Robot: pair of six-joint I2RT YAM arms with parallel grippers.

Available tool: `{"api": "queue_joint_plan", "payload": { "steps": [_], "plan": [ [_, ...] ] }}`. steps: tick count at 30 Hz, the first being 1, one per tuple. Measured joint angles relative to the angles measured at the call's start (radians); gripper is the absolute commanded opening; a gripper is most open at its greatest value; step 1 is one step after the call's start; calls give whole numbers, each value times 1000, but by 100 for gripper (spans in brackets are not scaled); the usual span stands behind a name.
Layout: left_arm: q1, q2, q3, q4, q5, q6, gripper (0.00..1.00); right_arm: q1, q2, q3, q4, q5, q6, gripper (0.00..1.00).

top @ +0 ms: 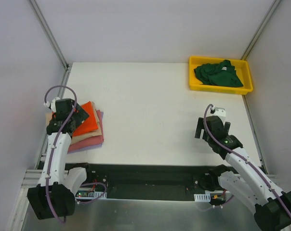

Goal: Fold and stack the t-shirts
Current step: Smooth out wrinkles on the folded tshirt

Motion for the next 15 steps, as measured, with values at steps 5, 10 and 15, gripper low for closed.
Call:
{"api": "queue_joint_plan", "payload": {
  "steps": [5,10,15],
  "plan": [
    [0,-47,-220,-2,-4,-195,99,-2,45,1,0,-20,0,96],
    [0,-230,-381,9,-8,-307,99,-2,59,1,0,-31,2,96],
    [0,-362,-365,-20,-6,-334,99,-3,58,14,-1,-42,8,96]
  ]
}}
